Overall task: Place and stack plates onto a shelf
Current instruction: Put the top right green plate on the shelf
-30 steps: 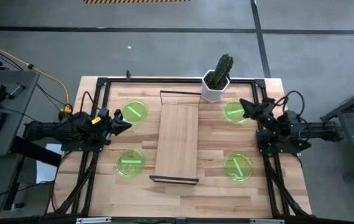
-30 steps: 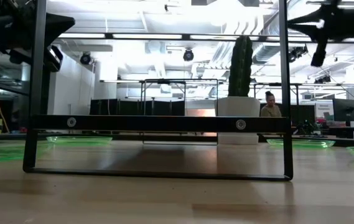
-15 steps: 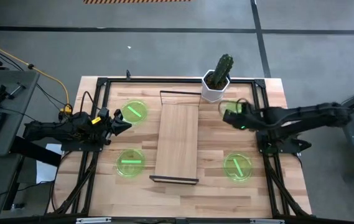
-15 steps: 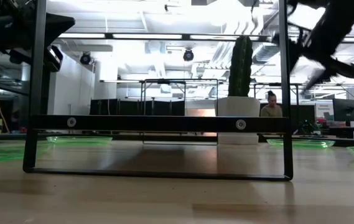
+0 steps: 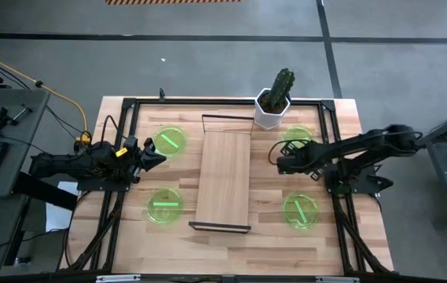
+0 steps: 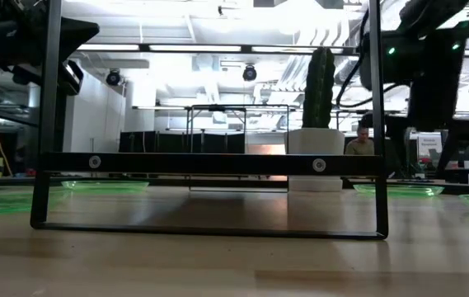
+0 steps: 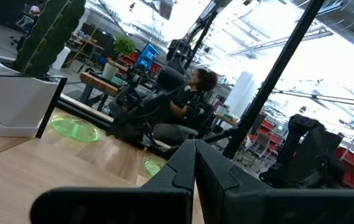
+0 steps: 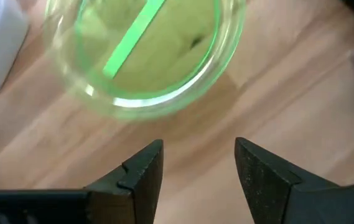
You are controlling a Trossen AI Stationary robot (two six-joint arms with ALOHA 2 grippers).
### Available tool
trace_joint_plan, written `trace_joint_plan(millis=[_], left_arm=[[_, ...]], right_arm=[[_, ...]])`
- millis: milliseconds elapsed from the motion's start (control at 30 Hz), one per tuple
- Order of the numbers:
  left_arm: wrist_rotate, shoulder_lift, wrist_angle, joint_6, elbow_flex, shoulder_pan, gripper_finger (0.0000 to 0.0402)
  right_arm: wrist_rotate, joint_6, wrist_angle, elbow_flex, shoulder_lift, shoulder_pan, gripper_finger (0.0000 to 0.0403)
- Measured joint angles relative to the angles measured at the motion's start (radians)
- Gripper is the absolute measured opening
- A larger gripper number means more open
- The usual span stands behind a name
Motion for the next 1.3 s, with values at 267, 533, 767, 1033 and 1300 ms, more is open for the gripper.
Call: trace_joint_plan(millis=[267, 533, 767, 1033, 1300], left_arm=[[0.000, 0.000, 0.000, 0.000, 0.000, 0.000, 0.0000], [0.000, 0.000, 0.000, 0.000, 0.000, 0.000, 0.0000], [0.000, 0.000, 0.000, 0.000, 0.000, 0.000, 0.0000], [0.000, 0.000, 0.000, 0.000, 0.000, 0.000, 0.0000], [0.000, 0.000, 0.000, 0.000, 0.000, 0.000, 0.0000]], right_arm=[[0.017, -0.003, -0.059, 0.000, 0.053, -0.103, 0.0181], [0.049, -0.083, -0.011, 0.000, 0.094, -0.192, 0.0181], [0.037, -0.171, 0.122, 0.000, 0.137, -0.245, 0.0181], [-0.026, -0.214, 0.127, 0.000, 0.142, -0.243, 0.0181], [-0.013, -0.239, 0.009, 0.000, 0.036, -0.200, 0.0181]])
